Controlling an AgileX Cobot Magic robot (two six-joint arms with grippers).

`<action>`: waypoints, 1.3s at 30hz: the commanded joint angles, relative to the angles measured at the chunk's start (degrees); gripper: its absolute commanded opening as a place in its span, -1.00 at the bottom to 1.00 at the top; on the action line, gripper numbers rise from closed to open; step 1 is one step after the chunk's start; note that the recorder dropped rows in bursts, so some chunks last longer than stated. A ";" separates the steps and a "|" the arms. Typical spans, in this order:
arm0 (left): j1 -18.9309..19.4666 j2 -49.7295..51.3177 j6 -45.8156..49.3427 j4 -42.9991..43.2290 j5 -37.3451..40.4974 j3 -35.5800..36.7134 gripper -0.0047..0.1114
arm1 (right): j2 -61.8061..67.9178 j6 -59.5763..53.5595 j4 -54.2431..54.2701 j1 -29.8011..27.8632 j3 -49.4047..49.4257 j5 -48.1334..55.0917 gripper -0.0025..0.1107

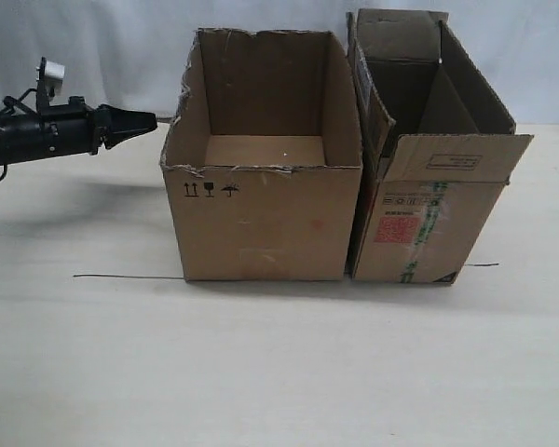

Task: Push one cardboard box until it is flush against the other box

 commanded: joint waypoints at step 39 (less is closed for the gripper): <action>-0.03 -62.62 8.64 -0.37 -23.89 43.40 -0.92 | -0.19 0.06 0.20 0.28 0.22 0.14 -0.87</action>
